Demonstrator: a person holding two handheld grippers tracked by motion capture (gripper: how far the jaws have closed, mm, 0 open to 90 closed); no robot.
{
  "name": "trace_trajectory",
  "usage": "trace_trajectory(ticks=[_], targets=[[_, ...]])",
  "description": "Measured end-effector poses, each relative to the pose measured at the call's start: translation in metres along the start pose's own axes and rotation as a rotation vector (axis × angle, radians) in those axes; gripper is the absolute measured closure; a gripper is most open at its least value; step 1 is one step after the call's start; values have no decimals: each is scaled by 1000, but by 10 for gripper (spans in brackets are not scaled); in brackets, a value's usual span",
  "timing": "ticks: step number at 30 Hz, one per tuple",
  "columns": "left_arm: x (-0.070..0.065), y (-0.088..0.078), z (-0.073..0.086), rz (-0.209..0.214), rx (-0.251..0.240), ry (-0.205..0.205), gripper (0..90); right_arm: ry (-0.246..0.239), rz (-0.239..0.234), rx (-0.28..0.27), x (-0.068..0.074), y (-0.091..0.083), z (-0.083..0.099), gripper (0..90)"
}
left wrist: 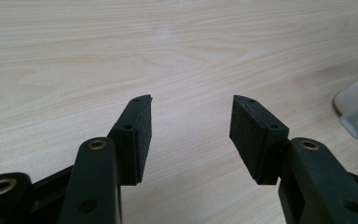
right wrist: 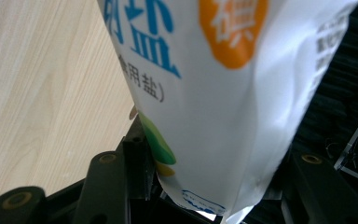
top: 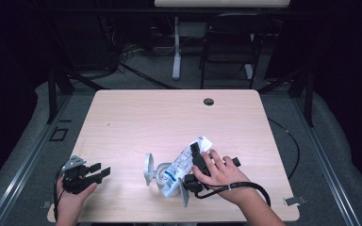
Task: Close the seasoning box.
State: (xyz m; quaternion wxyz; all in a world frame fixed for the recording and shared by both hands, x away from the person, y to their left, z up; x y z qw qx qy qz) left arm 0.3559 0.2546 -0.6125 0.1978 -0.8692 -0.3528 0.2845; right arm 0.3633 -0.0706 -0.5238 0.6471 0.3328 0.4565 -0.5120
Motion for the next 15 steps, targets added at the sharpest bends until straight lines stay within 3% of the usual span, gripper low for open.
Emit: trace_trajectory(ticks=[15], targets=[[0,0,1,-1,5,-3,490,6,-9,6,-1,-1,0,530]])
Point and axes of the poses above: each handheld gripper's, and its own axes: y roughly forward along the jaws, z roughly out of its underside, x roughly to its left, the point moved 10 cm from there along y, roughly forward along the jaws, and after that the axes turned 14 degrees about z, right-handed, at the moved point
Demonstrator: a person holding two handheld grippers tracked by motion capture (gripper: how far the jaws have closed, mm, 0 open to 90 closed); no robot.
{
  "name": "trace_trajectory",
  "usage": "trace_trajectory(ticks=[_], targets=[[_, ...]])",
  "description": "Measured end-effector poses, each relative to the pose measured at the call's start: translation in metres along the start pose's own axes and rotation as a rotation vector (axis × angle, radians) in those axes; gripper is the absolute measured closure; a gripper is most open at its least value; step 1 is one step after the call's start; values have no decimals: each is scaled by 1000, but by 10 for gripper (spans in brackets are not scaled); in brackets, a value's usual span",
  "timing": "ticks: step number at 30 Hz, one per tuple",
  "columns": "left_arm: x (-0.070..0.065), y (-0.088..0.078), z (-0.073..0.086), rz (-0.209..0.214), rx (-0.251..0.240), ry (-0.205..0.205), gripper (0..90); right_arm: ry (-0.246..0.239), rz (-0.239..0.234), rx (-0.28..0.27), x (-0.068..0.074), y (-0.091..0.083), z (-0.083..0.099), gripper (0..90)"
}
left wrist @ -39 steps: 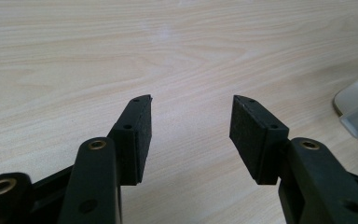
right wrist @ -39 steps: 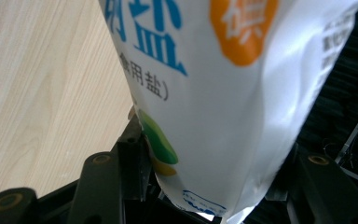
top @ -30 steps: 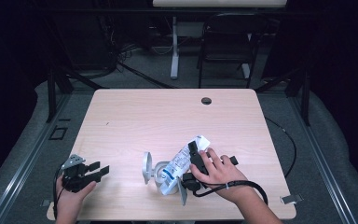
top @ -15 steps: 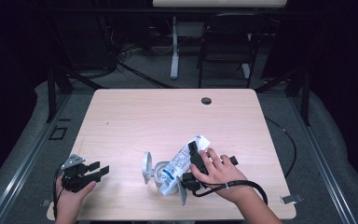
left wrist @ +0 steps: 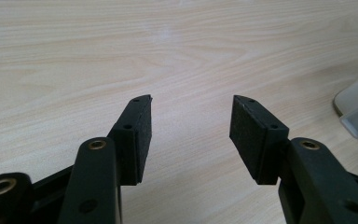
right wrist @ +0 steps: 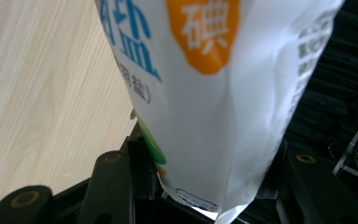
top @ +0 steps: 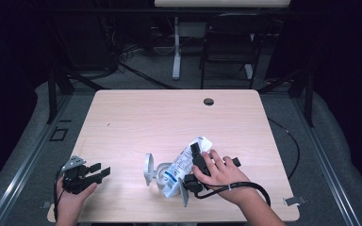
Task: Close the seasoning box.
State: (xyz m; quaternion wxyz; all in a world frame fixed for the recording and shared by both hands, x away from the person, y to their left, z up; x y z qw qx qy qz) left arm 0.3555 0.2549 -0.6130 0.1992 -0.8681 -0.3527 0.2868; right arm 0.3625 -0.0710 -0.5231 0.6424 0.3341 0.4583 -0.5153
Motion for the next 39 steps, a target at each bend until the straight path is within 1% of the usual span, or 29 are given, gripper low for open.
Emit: trace_trajectory(ticks=[4,25,39], targets=[[1,1,0,0,-7,-2,490,-1,1,0,0,0,0,537],[1,0,0,-1,-8,-2,490,-2,8,4,-4,0,1,559],[1,0,0,-2,-8,-1,490,18,-1,6,-2,-1,2,580]])
Point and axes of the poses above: each handheld gripper's, and its own axes: y roughly forward along the jaws, z roughly out of its underside, x roughly to its left, the point moved 10 cm from there along y, roughly forward along the jaws, and after that the axes turned 14 degrees about z, right-handed, at the moved point
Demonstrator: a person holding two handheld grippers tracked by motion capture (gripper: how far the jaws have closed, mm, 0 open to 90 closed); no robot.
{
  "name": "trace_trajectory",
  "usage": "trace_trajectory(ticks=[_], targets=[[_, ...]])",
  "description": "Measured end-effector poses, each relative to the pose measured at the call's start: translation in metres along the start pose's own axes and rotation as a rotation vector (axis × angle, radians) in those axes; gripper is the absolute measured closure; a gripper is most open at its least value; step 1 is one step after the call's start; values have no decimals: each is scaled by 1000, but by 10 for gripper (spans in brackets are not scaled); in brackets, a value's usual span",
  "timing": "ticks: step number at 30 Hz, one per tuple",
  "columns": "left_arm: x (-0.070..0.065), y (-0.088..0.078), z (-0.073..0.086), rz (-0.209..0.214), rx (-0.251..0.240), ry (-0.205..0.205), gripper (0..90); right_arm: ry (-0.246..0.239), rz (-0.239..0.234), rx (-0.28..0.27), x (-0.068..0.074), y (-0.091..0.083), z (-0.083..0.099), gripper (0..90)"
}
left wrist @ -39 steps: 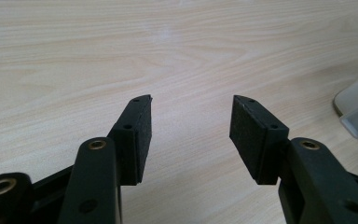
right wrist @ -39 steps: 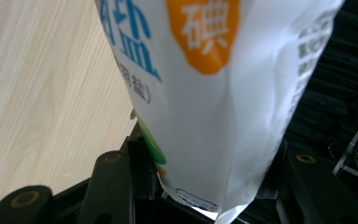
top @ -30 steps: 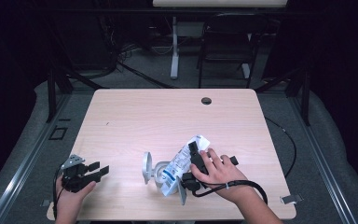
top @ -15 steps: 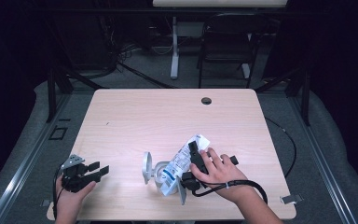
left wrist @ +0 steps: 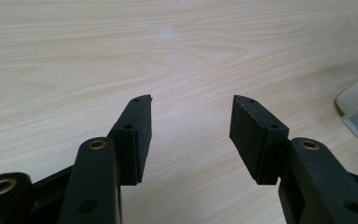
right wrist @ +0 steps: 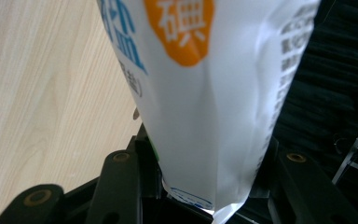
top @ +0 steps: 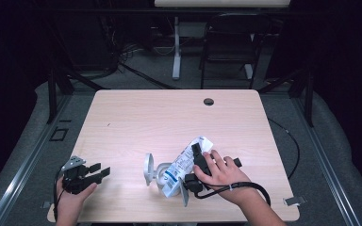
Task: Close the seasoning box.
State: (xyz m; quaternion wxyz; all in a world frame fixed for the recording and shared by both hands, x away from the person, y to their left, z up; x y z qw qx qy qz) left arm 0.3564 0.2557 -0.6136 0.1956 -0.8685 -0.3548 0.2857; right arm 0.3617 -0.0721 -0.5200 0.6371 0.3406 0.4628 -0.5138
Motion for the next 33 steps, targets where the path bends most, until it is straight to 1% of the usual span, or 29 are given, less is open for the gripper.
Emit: trace_trajectory(ticks=[5,6,9,11,12,15,17,18,20,24,27,29,33], targets=[[0,0,0,0,1,0,490,15,-8,3,2,-1,1,587],[0,0,0,0,1,0,490,25,-13,4,3,-1,1,590],[0,0,0,0,1,0,490,28,-14,6,3,-1,1,594],[0,0,0,-1,1,1,490,39,-16,5,4,-1,1,597],[0,0,0,-1,0,1,490,32,-14,7,4,-2,1,598],[0,0,0,-2,-3,2,490,46,-17,9,4,-2,1,601],[0,0,0,-1,-1,2,490,68,-27,13,4,-2,2,604],[0,0,0,-1,0,2,490,67,-33,20,4,-3,2,607],[0,0,0,-1,3,1,490,88,-40,14,7,-3,2,612],[0,0,0,-1,3,1,490,100,-47,20,8,-4,2,616],[0,0,0,-2,5,0,490,125,-56,19,10,-4,2,619],[0,1,0,-3,1,1,490,133,-59,26,10,-4,3,620],[0,1,1,-3,1,1,490,171,-72,27,13,-5,3,624]])
Point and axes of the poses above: each handheld gripper's, and its own axes: y roughly forward along the jaws, z roughly out of its underside, x roughly to its left, the point moved 10 cm from there along y, roughly forward along the jaws, and after that the axes turned 14 degrees about z, right-handed, at the moved point
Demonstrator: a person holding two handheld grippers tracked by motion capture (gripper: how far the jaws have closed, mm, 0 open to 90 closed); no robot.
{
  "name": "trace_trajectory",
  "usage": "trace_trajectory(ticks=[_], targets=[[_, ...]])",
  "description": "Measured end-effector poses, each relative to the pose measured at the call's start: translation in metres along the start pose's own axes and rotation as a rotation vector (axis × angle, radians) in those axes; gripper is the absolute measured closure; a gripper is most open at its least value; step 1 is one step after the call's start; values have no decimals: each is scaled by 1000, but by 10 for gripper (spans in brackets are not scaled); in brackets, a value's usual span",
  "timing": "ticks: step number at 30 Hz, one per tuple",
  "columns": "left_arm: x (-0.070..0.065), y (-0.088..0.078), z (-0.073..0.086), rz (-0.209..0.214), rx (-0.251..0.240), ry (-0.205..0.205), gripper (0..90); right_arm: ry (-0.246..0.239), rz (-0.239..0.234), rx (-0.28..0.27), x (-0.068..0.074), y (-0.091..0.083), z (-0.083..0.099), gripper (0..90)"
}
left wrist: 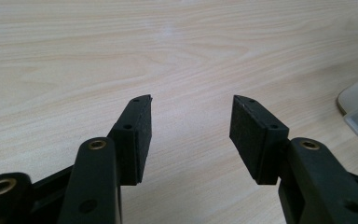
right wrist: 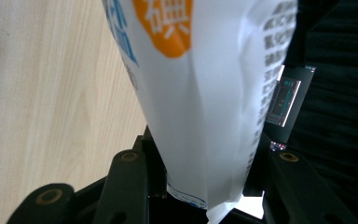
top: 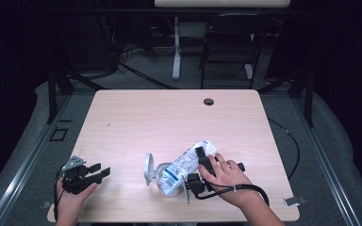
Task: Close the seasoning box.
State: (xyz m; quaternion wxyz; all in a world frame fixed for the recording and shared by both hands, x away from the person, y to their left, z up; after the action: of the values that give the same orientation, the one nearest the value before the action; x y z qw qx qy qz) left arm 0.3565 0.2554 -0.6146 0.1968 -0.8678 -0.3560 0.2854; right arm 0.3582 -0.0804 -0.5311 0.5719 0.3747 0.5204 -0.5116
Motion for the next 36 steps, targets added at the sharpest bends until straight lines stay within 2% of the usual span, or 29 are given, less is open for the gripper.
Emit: trace_trajectory(ticks=[1,3,13,21,25,28,36], targets=[[0,0,0,0,0,0,489,-11,4,16,-1,-1,1,625],[0,0,0,-1,-1,-1,490,20,-1,2,1,0,0,628],[1,1,1,-5,3,-2,488,66,-2,3,5,-1,0,645],[1,1,2,-4,6,-6,488,54,33,-30,3,-1,-1,649],[1,1,2,-4,6,-6,488,59,23,-23,4,-2,0,652],[2,0,2,-7,7,-4,488,102,3,-20,7,-1,0,661],[1,0,3,-3,17,-8,488,154,-1,-8,8,-3,0,695]])
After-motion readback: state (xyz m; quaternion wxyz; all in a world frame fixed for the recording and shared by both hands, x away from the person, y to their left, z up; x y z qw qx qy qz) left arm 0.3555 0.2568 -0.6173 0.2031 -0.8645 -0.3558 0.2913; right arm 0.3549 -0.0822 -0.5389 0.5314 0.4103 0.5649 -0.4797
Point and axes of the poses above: each handheld gripper's, and its own axes: y roughly forward along the jaws, z roughly out of its underside, x roughly to its left, the point moved 10 cm from there along y, roughly forward along the jaws, and after that the axes turned 14 degrees about z, right-handed, at the moved point
